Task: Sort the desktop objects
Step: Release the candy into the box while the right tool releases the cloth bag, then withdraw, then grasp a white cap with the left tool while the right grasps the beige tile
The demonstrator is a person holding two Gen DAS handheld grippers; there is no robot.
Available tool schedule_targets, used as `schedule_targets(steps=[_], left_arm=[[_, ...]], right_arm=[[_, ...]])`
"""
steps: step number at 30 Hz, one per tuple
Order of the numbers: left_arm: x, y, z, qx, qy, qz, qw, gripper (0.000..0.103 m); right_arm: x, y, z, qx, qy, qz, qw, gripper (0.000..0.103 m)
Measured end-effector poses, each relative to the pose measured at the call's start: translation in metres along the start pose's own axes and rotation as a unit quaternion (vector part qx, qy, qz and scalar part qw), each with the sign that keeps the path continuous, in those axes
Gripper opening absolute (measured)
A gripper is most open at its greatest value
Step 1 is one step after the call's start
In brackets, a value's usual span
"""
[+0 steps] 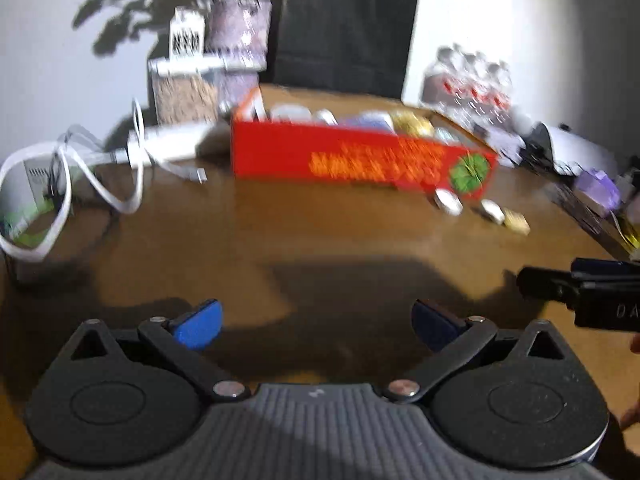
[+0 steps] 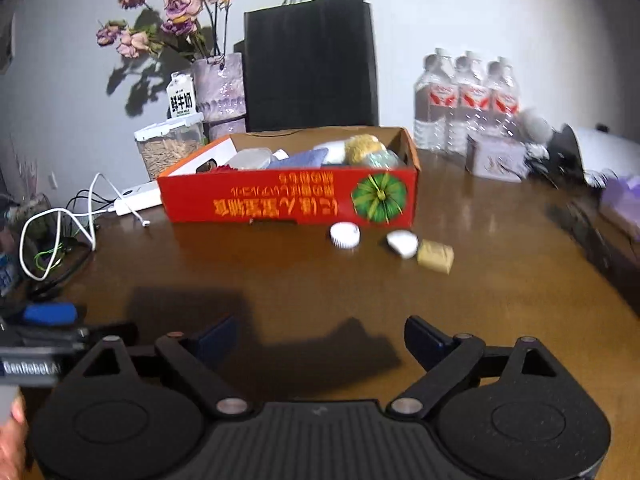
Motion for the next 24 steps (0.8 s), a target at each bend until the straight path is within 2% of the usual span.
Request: schedule_targets(steps=[2,6,10,14,24], left_arm=[[0.001,0.005,0.016,-0.013,-0.004,-0.002,0.9999,0.103],[0.009,0.020,0.019,0.029,-0.039,0.003,0.9988,0.103],[0.016,0.016,0.025,0.019,-0.057,-0.006,0.9982,0.103],[0.020,0.014,0.027,0.018,-0.070,-0.014,0.9973,0.103],[0.018,0.009,0.030,0.003,-0.069,-0.017,0.9975,0.103]], right_arm=[[-0.007,0.009,0.013,0.003,0.009,-0.009,1.000,0.091],[-0.012,0.019,0.023,0.016,0.015,-0.009,1.000,0.092],[-0.002,0.022,0.026,0.029,-0.015,-0.004,0.999,0.092],[0.007,0.019,0.028,0.024,-0.045,-0.010,0.999,0.092],[0.005,0.015,0.031,0.013,-0.047,-0.017,0.999,0.092]])
Point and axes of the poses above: each gripper's, at about its wrist camera, not at the fingertips, and y roughly against the way its jaws point, x to its right, z to its underside, the point moved 10 cm from there along -y, roughly the way its jaws point, and after that the axes turned 9 degrees about y, right-handed, at the moved point
